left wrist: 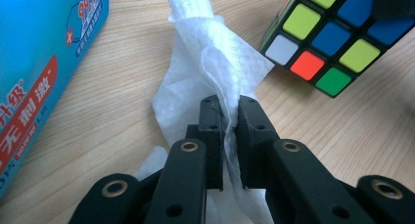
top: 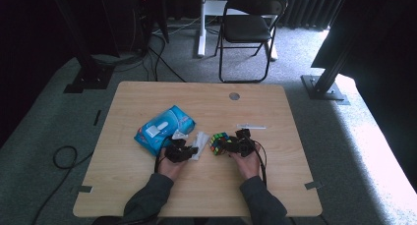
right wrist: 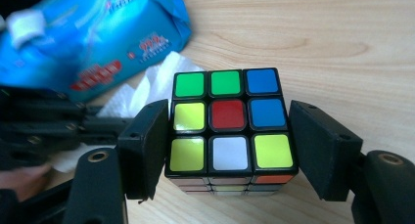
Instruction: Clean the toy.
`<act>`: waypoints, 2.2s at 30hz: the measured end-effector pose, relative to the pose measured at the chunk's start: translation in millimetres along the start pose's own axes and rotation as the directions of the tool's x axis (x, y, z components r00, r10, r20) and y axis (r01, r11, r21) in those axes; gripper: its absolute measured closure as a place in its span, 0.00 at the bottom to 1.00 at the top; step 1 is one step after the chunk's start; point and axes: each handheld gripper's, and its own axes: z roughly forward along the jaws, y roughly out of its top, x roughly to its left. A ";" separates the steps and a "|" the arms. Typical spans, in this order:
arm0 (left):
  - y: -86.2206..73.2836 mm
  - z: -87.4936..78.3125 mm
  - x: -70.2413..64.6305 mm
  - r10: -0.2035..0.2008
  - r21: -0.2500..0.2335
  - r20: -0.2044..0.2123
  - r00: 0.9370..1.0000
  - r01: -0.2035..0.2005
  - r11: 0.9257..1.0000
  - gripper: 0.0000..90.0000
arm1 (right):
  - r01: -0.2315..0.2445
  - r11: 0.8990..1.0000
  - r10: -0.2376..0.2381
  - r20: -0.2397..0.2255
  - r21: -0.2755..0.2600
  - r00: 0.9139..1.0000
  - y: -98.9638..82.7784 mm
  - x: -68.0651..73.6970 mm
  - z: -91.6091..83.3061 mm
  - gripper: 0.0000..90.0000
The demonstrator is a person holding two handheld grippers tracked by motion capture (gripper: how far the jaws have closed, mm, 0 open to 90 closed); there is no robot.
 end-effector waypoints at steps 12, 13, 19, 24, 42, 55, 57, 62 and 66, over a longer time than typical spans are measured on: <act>-0.4 -0.2 -0.1 0.000 -0.001 0.001 1.000 0.000 1.000 0.91 | 0.164 0.986 -0.166 0.142 0.021 0.976 -3.2 27.4 10.6 0.37; -0.4 -0.2 0.0 0.000 -0.001 0.001 1.000 0.000 1.000 0.91 | 0.166 0.986 -0.168 0.141 0.024 0.976 -3.2 27.5 10.6 0.37; -0.5 -0.1 0.0 -0.001 -0.002 0.001 1.000 0.001 1.000 0.91 | 0.168 0.985 -0.170 0.125 0.028 0.978 -3.2 27.0 10.2 0.36; -0.5 -0.3 0.2 0.000 -0.001 0.002 1.000 0.000 1.000 0.91 | 0.167 0.986 -0.167 0.111 0.011 0.980 -2.2 25.7 5.7 0.37; -0.6 0.3 0.4 0.000 0.003 0.003 1.000 0.000 1.000 0.91 | 0.089 0.996 -0.086 0.078 -0.026 0.993 3.7 5.1 -5.9 0.69; -0.5 0.5 0.1 0.001 0.004 0.003 1.000 -0.001 1.000 0.91 | 0.000 1.000 0.000 0.001 -0.019 1.000 3.1 -7.3 -4.3 0.79; -0.6 0.5 0.0 0.001 0.003 0.003 1.000 -0.001 1.000 0.91 | -0.028 0.999 0.028 -0.016 -0.020 0.999 3.0 -10.1 -4.2 0.79; -0.5 0.4 0.2 0.000 0.002 0.002 1.000 0.000 1.000 0.91 | -0.090 0.996 0.089 -0.044 -0.029 0.995 3.2 -18.8 -5.5 0.79; -0.7 0.3 0.2 -0.002 0.000 0.001 1.000 0.002 1.000 0.91 | -0.102 0.994 0.101 -0.028 -0.042 0.994 4.5 -23.9 -10.2 0.82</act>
